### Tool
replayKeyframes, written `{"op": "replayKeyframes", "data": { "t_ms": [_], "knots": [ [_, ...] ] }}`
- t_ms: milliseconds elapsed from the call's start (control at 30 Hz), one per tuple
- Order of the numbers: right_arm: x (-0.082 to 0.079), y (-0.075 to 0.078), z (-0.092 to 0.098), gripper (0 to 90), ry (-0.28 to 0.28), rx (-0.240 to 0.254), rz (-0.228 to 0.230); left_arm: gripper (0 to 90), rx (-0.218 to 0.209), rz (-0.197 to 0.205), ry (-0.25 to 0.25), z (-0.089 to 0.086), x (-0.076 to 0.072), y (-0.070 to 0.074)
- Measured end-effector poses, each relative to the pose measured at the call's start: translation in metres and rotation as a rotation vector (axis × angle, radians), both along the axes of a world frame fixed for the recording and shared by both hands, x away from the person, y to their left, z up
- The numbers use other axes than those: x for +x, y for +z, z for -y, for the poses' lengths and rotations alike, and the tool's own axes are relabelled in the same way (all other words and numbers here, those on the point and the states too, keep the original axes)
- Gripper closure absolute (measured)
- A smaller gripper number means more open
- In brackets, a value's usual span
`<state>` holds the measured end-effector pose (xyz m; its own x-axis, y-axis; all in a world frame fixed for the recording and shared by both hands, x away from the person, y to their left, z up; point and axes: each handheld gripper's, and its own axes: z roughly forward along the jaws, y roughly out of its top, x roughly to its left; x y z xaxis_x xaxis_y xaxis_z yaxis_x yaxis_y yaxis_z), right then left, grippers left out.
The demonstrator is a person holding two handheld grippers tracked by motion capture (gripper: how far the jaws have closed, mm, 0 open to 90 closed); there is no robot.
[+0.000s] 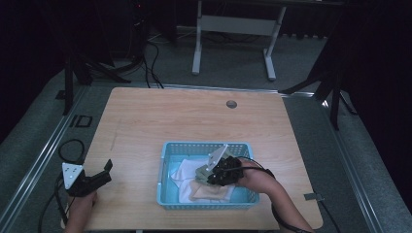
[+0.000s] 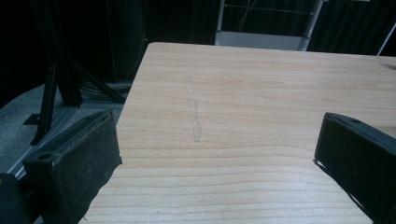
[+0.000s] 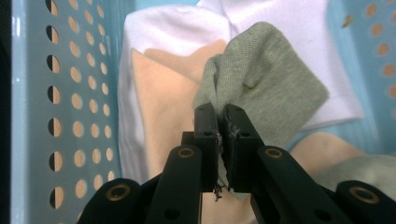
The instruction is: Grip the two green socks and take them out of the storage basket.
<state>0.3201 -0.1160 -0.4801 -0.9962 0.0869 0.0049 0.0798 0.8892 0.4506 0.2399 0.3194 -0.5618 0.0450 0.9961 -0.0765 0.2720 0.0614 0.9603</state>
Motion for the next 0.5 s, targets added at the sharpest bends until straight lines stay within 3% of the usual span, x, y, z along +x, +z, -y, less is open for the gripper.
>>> {"op": "replayKeyframes", "data": {
  "t_ms": [333, 500],
  "knots": [
    [0.002, 0.026, 0.009, 84.6, -0.013, 0.053, 0.023, 0.4, -0.001, -0.001, 0.001, 0.0, 0.0, 0.0],
    [0.001, 0.045, 0.017, 84.7, -0.01, 0.103, 0.033, 0.5, -0.001, -0.001, 0.001, 0.0, 0.0, 0.0]
  ]
}}
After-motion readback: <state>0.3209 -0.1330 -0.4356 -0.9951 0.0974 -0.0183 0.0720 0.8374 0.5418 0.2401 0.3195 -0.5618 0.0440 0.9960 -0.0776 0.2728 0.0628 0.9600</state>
